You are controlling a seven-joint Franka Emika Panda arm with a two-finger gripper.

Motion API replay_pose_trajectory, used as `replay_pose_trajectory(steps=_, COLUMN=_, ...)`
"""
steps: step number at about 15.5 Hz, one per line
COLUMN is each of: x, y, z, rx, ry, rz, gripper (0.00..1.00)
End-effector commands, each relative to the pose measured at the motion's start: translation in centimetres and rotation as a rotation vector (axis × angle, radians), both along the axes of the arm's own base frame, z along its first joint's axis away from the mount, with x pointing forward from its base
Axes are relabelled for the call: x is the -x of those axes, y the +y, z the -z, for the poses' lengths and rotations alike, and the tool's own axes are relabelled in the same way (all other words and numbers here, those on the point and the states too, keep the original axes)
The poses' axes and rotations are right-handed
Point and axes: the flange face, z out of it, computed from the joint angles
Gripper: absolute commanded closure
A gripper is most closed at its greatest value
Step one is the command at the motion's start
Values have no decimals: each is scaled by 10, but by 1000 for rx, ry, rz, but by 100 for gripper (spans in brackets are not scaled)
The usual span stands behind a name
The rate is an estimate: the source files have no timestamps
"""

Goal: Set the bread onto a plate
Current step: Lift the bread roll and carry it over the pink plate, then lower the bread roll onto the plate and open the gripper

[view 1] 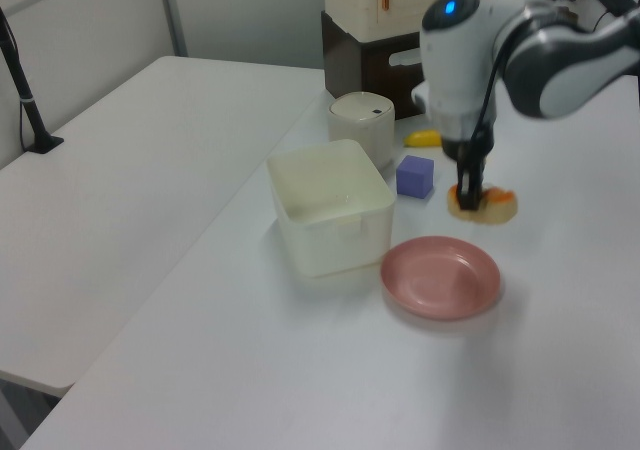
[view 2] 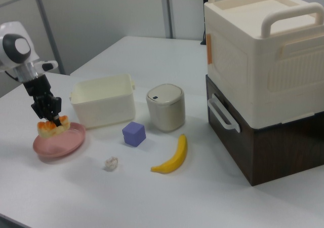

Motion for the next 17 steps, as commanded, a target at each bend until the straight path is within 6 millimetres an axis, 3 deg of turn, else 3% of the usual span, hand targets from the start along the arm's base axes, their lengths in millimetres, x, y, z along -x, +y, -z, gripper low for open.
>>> replay_pose_trajectory(steps=1, x=-18, y=25, z=16, rx=20, ry=-108, rz=80, gripper=100)
replay_pose_trajectory(steps=2, x=-29, y=29, z=25, rx=31, ry=-120, rz=101, gripper=100)
replay_pose_trajectory(steps=4, x=-31, y=35, z=39, rx=50, ry=-119, rz=94, gripper=100)
replay_pose_trajectory(steps=5, x=-31, y=38, z=43, rx=62, ry=-124, rz=83, gripper=92)
replay_pose_trajectory(steps=6, x=-28, y=43, z=42, rx=61, ry=-126, rz=75, gripper=73)
replay_pose_trajectory(steps=8, x=-24, y=49, z=44, rx=61, ry=-117, rz=51, gripper=47)
replay_pose_trajectory(steps=10, x=-18, y=56, z=46, rx=70, ry=-101, rz=11, gripper=28)
replay_pose_trajectory(steps=14, x=-25, y=39, z=39, rx=70, ry=-74, rz=-41, gripper=24)
replay_pose_trajectory(steps=17, x=-31, y=-3, z=21, rx=86, ry=45, rz=-164, gripper=24)
